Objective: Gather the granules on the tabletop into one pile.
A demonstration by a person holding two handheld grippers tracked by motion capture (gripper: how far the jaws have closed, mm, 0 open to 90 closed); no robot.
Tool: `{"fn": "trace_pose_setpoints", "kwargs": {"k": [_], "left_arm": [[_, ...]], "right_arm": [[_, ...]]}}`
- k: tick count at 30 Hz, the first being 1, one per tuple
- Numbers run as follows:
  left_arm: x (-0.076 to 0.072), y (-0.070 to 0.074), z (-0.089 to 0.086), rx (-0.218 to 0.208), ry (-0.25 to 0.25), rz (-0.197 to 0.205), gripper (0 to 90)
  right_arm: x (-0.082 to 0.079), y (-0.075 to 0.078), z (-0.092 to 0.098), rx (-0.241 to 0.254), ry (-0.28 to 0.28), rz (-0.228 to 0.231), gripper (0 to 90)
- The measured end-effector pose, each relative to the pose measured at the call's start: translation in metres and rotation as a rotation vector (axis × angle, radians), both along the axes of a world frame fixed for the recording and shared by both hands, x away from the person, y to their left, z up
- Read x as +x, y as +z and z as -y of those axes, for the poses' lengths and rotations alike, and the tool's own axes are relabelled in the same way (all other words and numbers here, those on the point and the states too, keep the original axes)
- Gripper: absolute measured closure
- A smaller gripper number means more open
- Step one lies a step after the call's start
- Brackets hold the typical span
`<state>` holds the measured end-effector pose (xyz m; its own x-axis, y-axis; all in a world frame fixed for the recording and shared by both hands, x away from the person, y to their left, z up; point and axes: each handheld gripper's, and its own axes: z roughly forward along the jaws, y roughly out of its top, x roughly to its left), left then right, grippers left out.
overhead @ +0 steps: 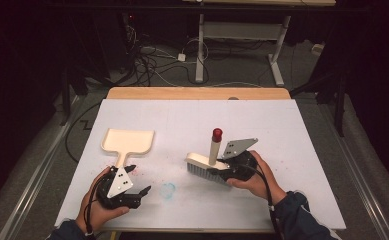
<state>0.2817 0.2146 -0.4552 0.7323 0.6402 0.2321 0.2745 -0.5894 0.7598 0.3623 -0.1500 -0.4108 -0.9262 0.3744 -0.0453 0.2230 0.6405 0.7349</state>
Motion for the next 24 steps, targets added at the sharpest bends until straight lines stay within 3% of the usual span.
{"fn": "trace_pose_setpoints", "kwargs": {"k": [3,6,11,13,15,19,20,24], "left_arm": [[0.000,0.000,0.000,0.004,-0.002,0.003,19.8],[-0.002,0.001,0.000,0.004,-0.003,0.009,19.8],[-0.003,0.002,0.000,0.002,-0.005,0.013,19.9],[-0.003,0.003,0.000,0.002,-0.009,0.015,19.9],[-0.003,0.003,0.001,0.003,-0.011,0.016,19.8],[-0.004,0.004,0.003,0.001,-0.020,0.022,19.9],[-0.004,0.004,0.003,0.001,-0.020,0.022,19.8],[-0.004,0.005,0.005,-0.008,-0.027,0.025,19.9]], "right_arm": [[-0.005,0.011,0.012,0.032,-0.032,0.024,67.2],[-0.011,0.020,0.026,0.040,-0.101,0.057,67.2],[-0.016,0.027,0.052,0.036,-0.299,0.108,67.2],[-0.017,0.023,0.060,-0.017,-0.395,0.152,67.2],[-0.016,0.015,0.065,-0.056,-0.483,0.158,67.2],[-0.012,-0.001,0.061,-0.175,-0.612,0.195,67.2],[-0.011,-0.005,0.059,-0.189,-0.638,0.185,67.2],[-0.011,-0.011,0.047,-0.177,-0.642,0.166,67.2]]}}
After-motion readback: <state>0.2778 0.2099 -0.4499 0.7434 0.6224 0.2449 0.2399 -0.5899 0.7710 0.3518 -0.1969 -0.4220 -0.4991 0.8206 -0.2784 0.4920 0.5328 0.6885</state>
